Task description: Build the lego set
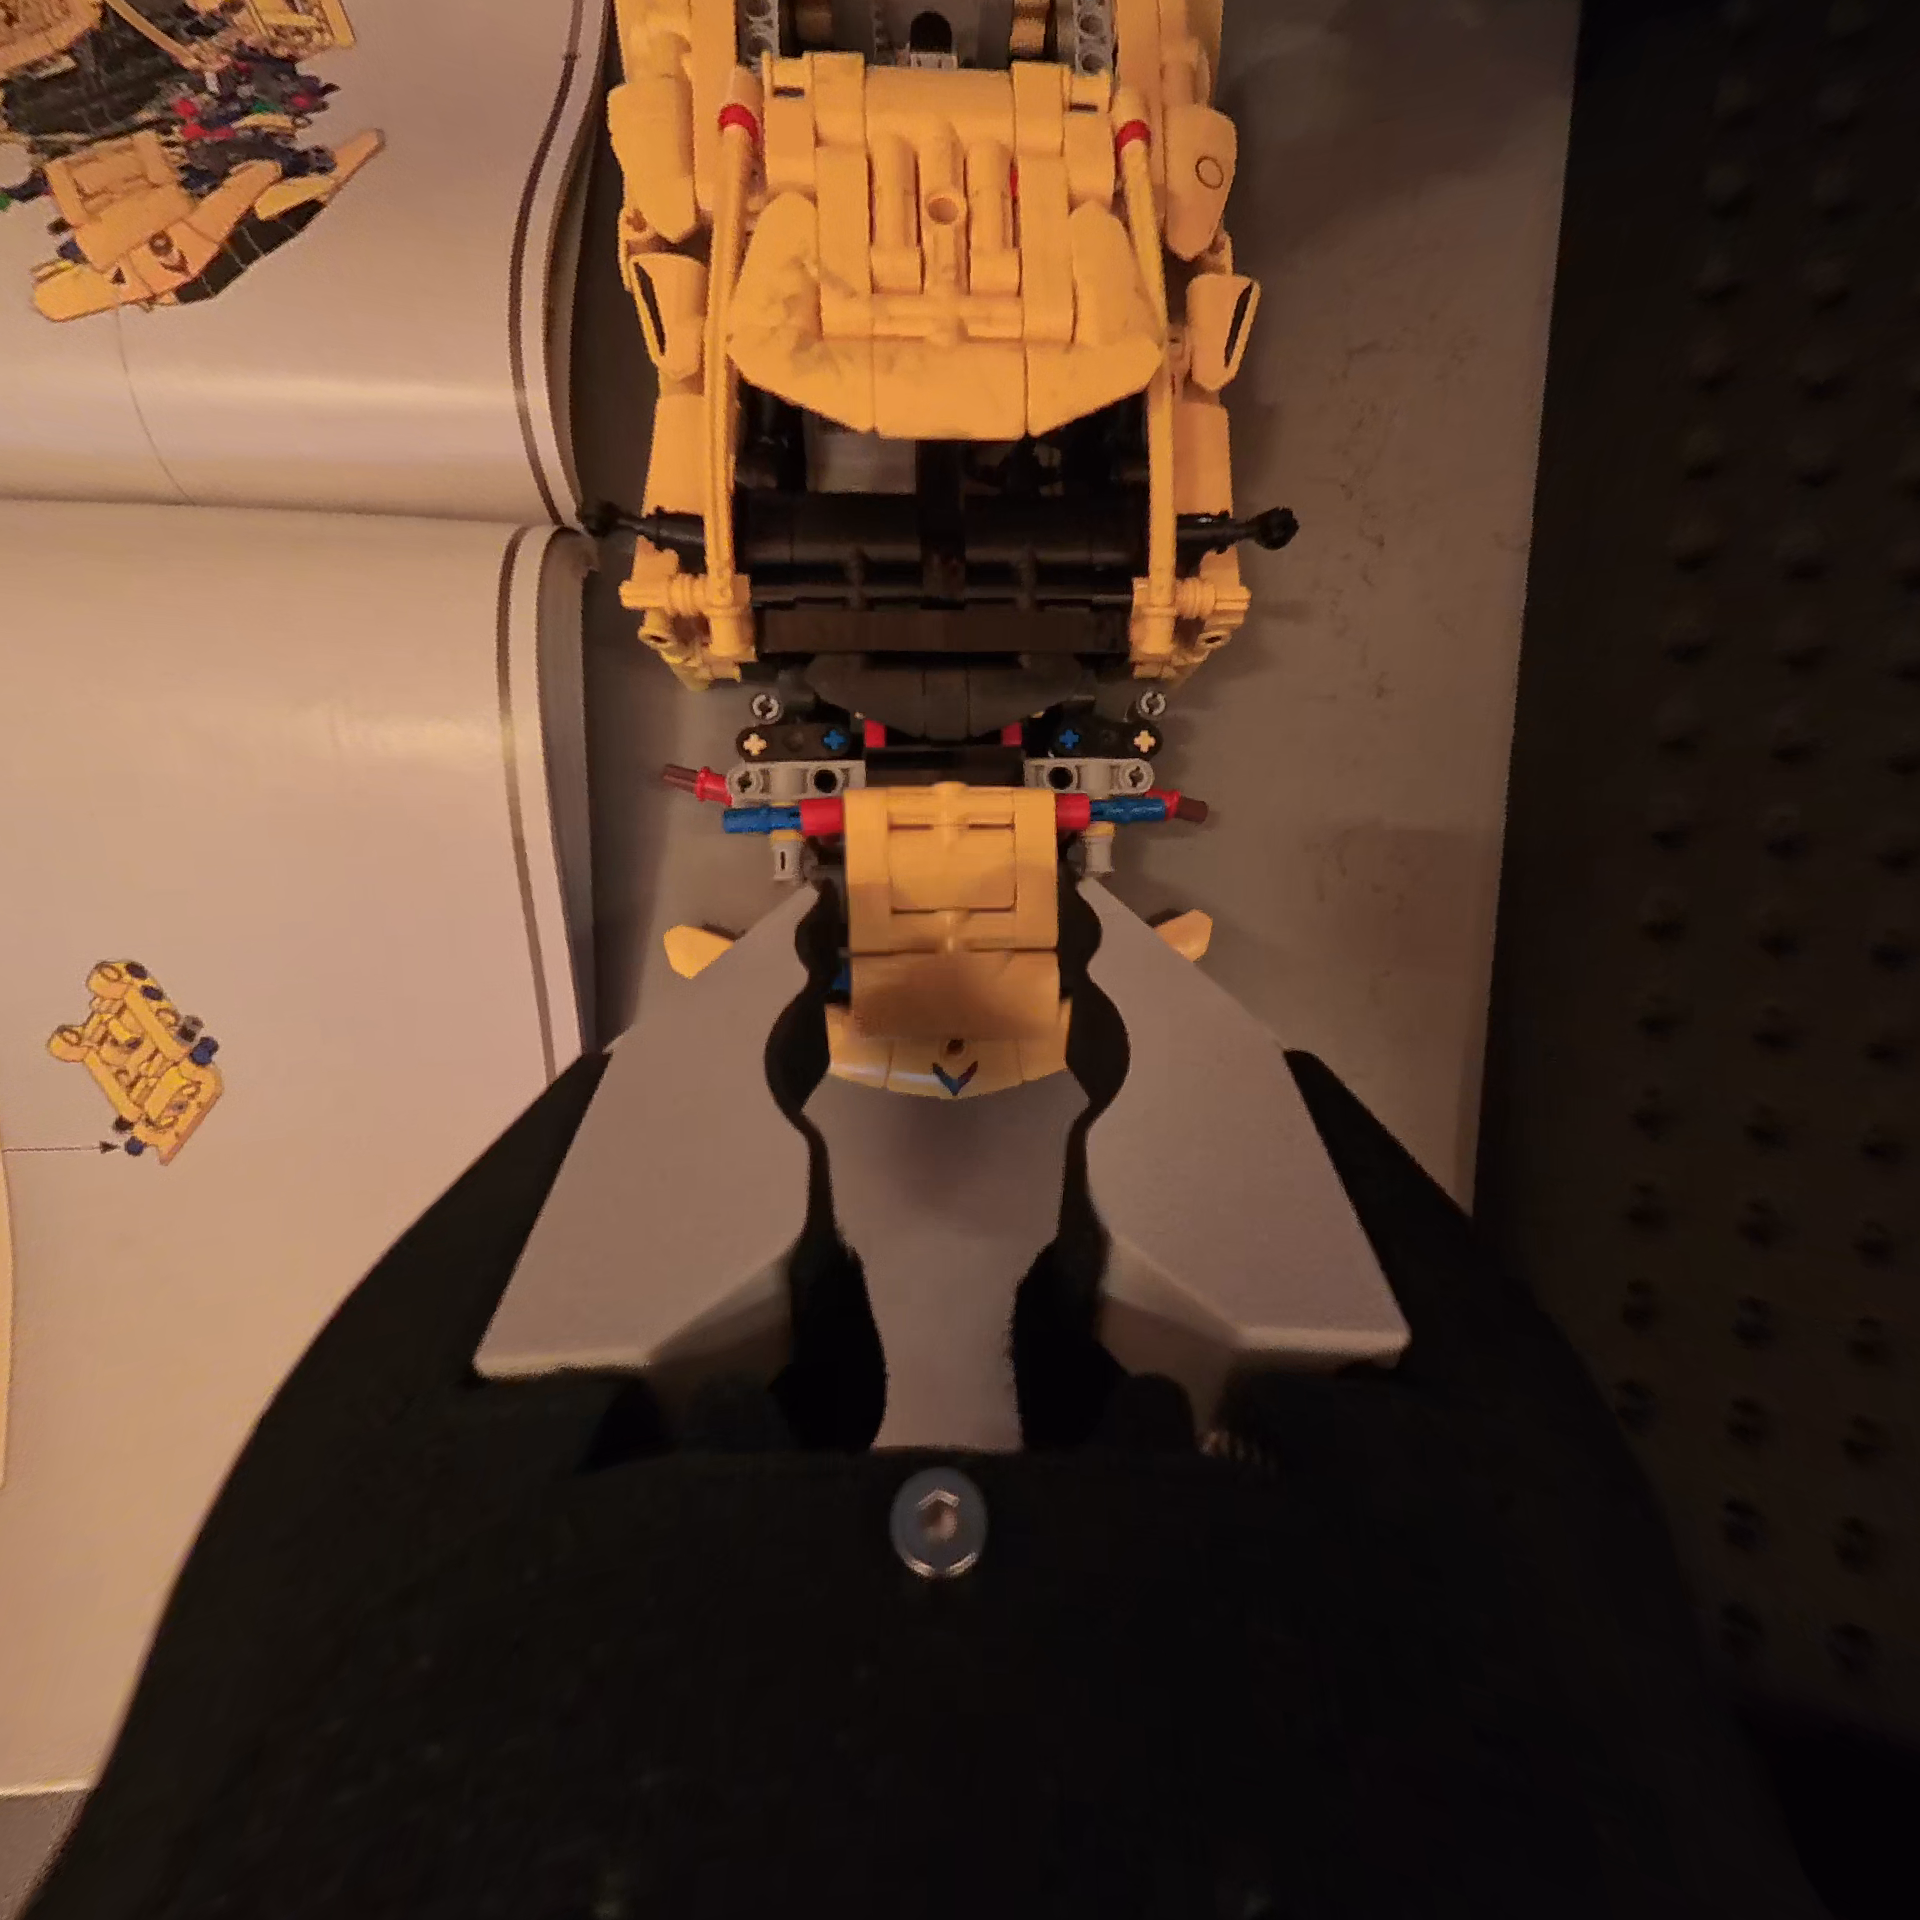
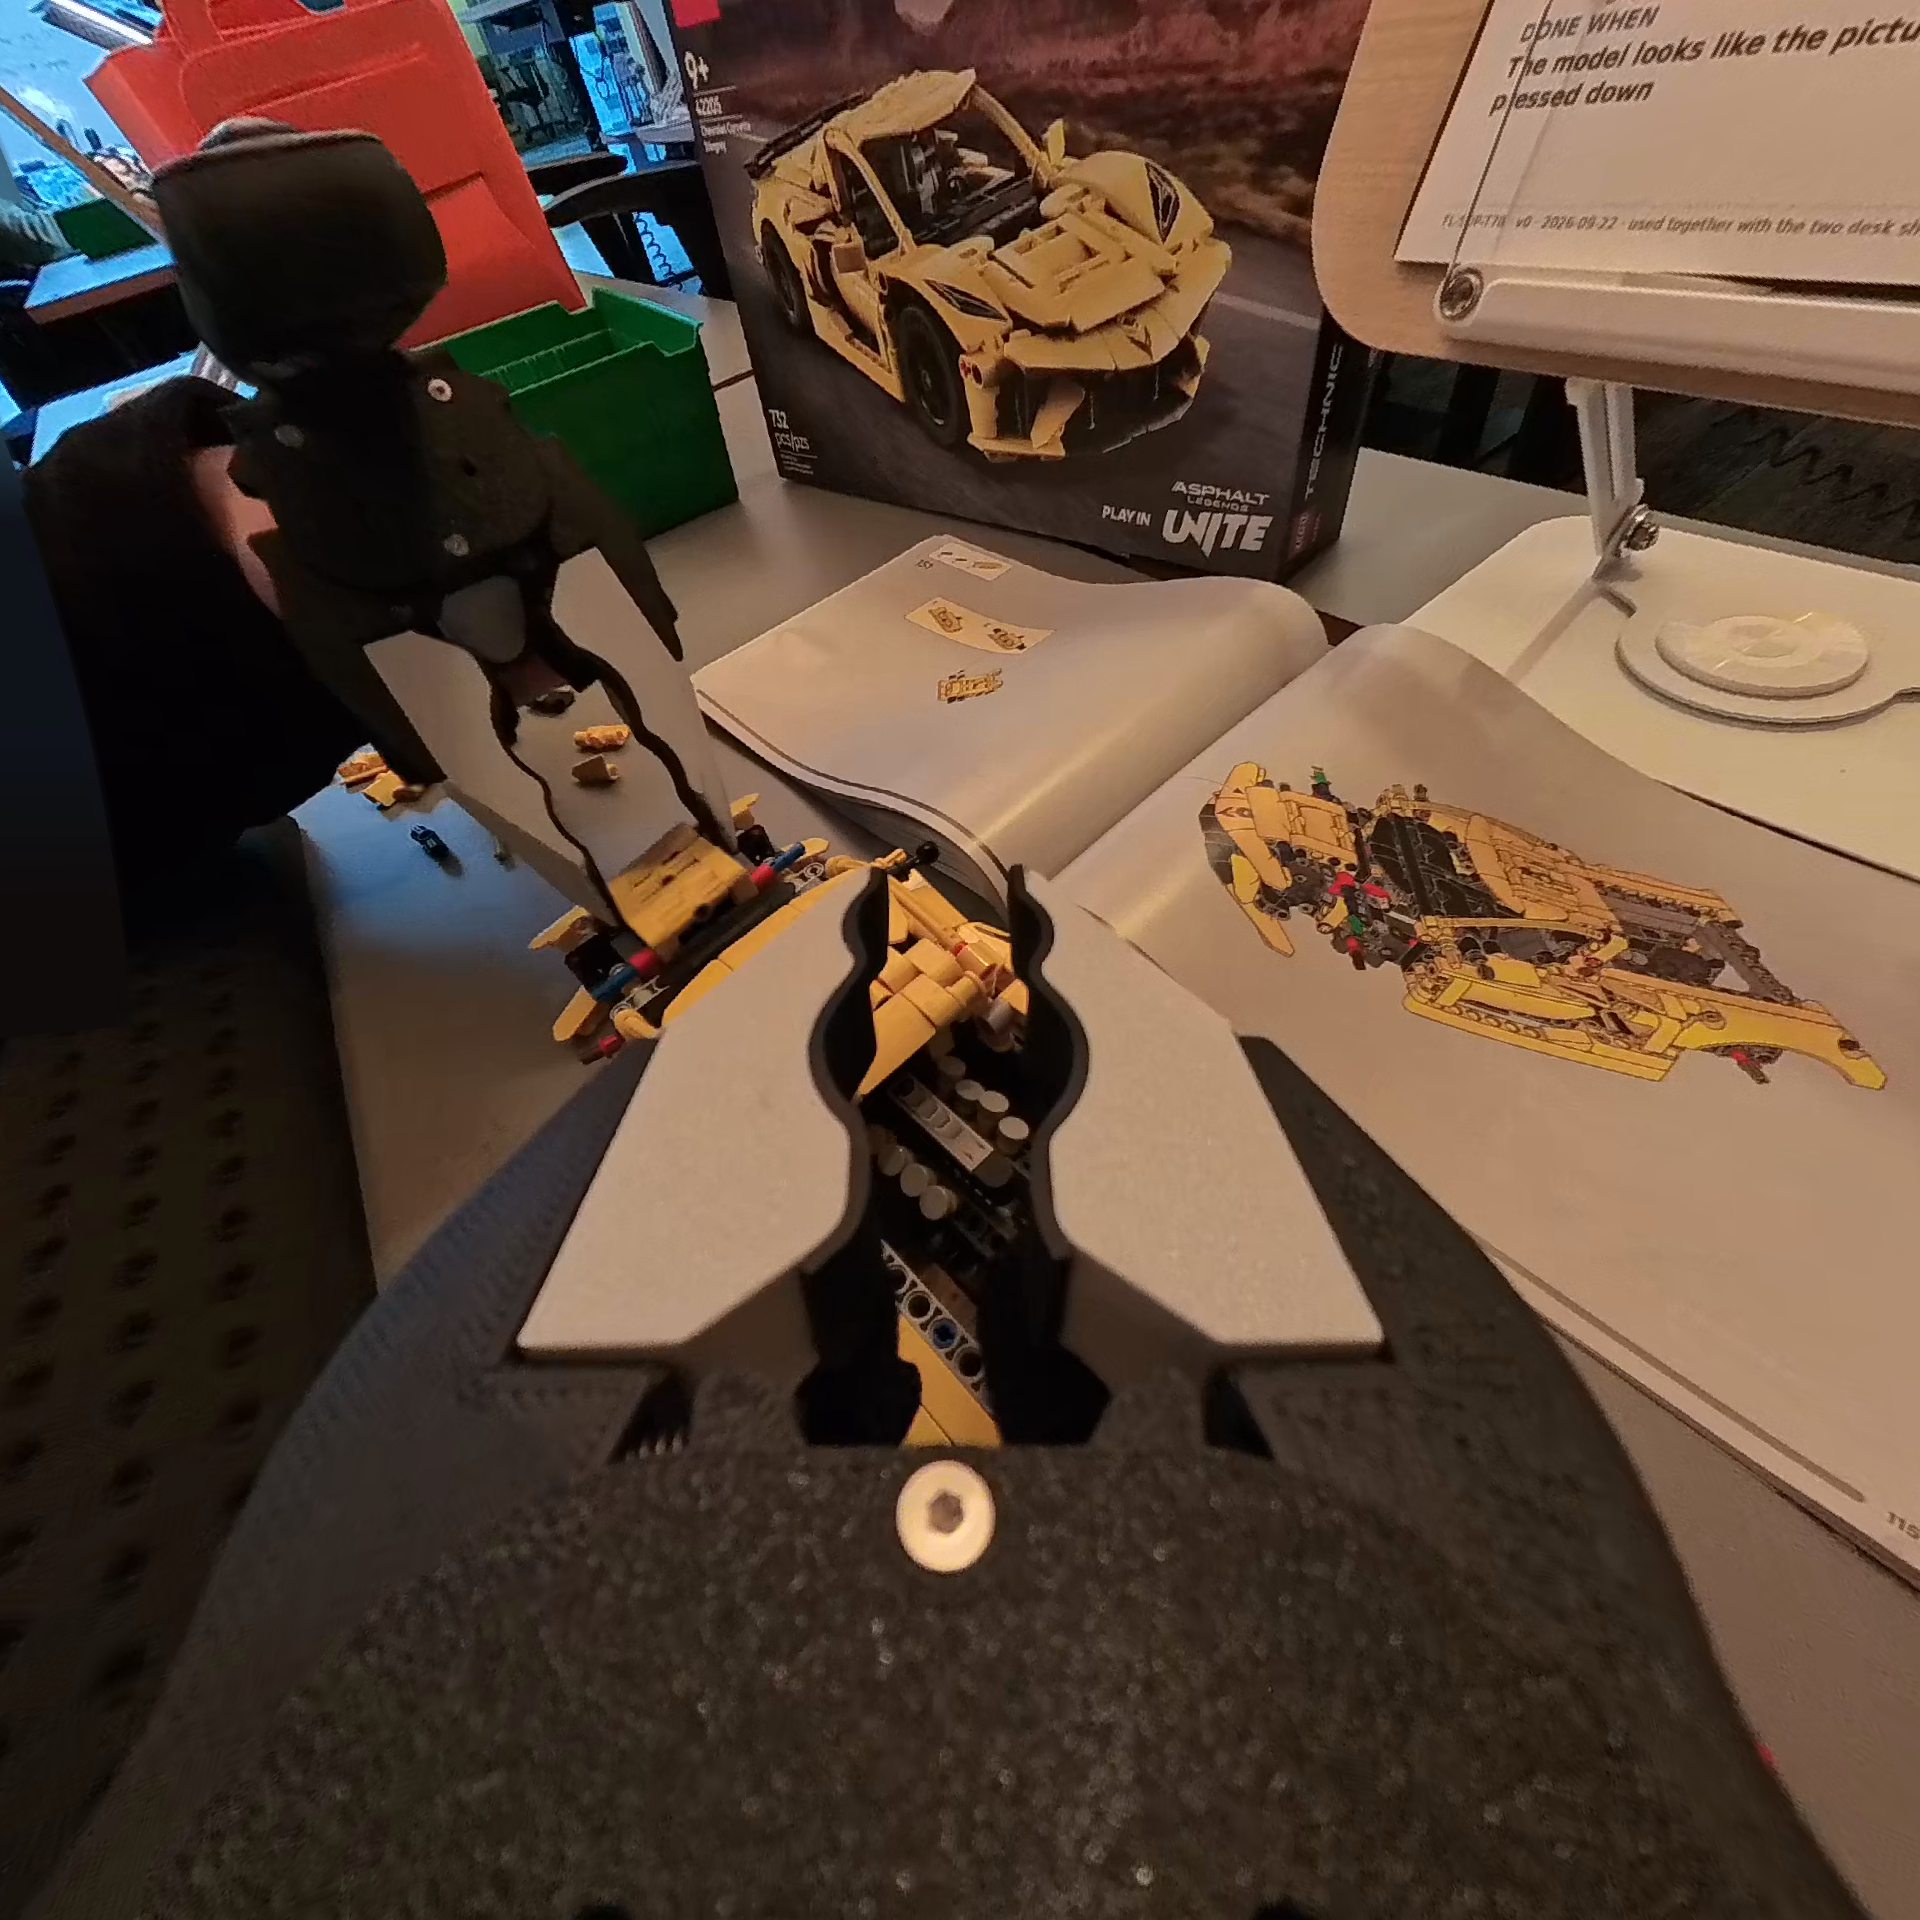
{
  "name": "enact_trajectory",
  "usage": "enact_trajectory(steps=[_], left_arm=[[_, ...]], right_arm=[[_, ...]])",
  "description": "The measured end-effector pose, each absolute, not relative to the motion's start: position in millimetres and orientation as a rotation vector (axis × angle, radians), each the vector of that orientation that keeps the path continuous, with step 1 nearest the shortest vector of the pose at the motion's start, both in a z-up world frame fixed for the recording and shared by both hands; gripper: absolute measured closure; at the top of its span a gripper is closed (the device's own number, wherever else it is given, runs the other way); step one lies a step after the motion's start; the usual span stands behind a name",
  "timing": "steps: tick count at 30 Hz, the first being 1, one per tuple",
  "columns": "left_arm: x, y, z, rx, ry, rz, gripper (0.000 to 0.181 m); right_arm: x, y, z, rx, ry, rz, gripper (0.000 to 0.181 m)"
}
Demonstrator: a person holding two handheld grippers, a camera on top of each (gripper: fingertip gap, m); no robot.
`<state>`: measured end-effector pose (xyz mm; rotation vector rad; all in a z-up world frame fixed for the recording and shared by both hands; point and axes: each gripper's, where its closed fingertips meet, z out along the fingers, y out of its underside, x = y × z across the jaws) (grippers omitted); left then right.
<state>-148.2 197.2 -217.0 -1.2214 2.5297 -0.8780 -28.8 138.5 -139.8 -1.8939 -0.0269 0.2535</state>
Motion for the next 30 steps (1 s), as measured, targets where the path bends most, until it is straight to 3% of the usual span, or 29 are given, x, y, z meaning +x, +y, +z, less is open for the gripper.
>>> enact_trajectory(steps=[15, 21, 30], left_arm=[[-160, 227, -199, -1.29, 2.292, -0.883, 0.137], [-159, 213, -202, -1.271, 2.274, -1.077, 0.167], [-159, 216, -215, -1.312, 2.297, -1.037, 0.171]], right_arm=[[-29, 139, -139, -1.889, -0.03, 0.254, 0.159], [-30, 139, -139, -1.89, -0.038, 0.246, 0.16], [-31, 139, -140, -1.894, -0.041, 0.243, 0.16]])
